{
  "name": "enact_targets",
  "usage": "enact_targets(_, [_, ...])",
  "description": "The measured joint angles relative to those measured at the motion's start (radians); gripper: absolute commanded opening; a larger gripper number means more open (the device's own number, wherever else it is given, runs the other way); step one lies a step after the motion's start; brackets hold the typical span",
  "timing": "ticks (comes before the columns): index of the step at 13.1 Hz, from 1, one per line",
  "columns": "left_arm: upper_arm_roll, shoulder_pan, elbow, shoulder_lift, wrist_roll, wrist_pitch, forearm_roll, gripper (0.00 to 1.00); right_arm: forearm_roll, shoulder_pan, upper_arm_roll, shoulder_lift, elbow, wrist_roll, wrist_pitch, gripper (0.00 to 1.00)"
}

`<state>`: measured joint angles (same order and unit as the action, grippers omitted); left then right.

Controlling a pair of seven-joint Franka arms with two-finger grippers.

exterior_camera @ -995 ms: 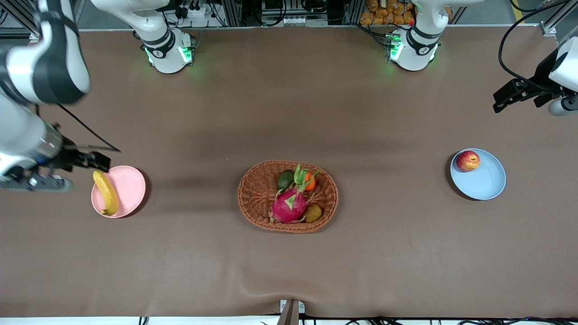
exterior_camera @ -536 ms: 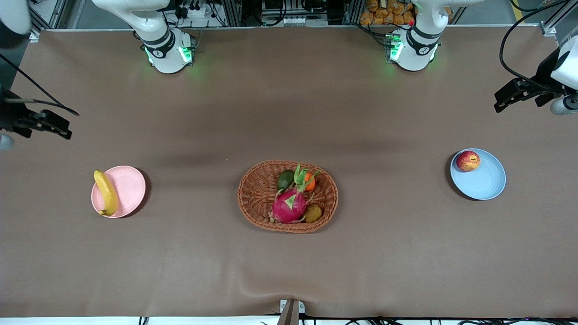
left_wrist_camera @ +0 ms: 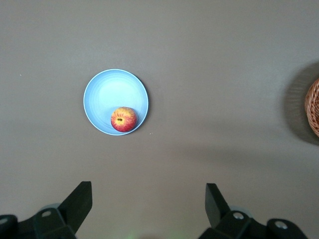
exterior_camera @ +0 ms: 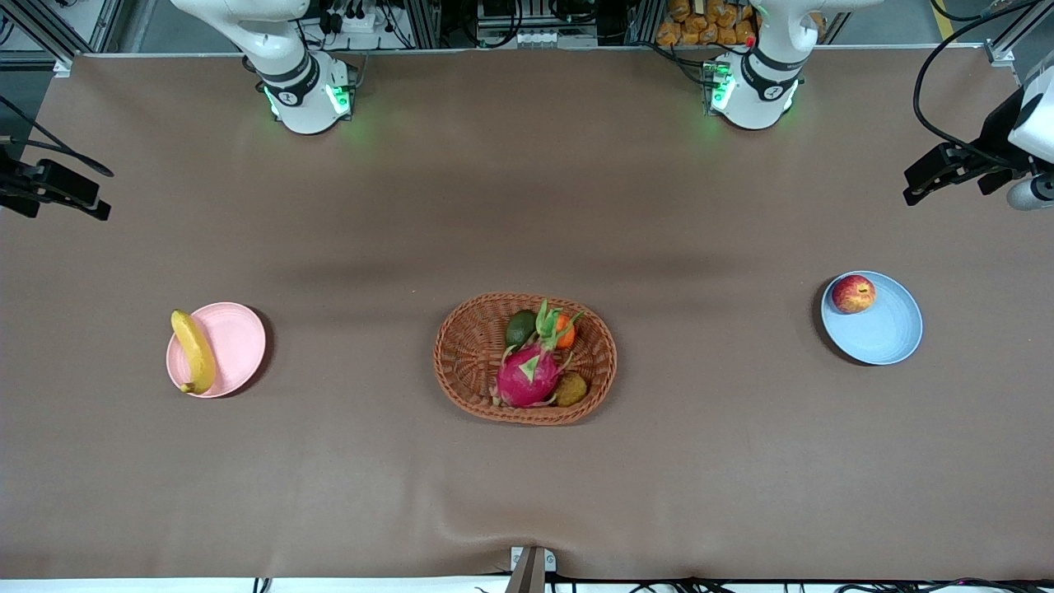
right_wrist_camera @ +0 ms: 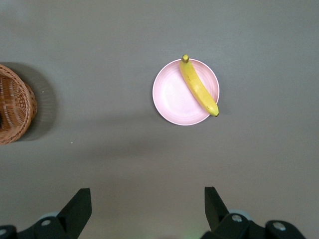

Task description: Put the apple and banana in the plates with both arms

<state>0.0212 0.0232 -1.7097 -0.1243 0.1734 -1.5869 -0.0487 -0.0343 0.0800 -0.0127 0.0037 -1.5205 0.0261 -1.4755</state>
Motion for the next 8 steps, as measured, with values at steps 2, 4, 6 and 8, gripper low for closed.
enact_targets(2, [0.0,0.0,0.0,0.0,0.0,0.0,0.0,1.0,-0.001,-0.008,-0.01,0.0,0.0,0.032,0.0,1.0])
enact_targets(4, [0.0,0.0,-0.001,0.0,0.0,0.0,0.0,1.0,-0.001,-0.012,-0.012,0.0,0.0,0.039,0.0,1.0])
enact_targets(6, [0.0,0.0,-0.001,0.0,0.0,0.0,0.0,1.0,-0.002,-0.012,-0.011,0.0,0.0,0.039,0.0,1.0])
enact_targets(8, [0.0,0.0,-0.001,0.0,0.0,0.0,0.0,1.0,-0.002,-0.015,-0.012,0.0,0.0,0.039,0.0,1.0])
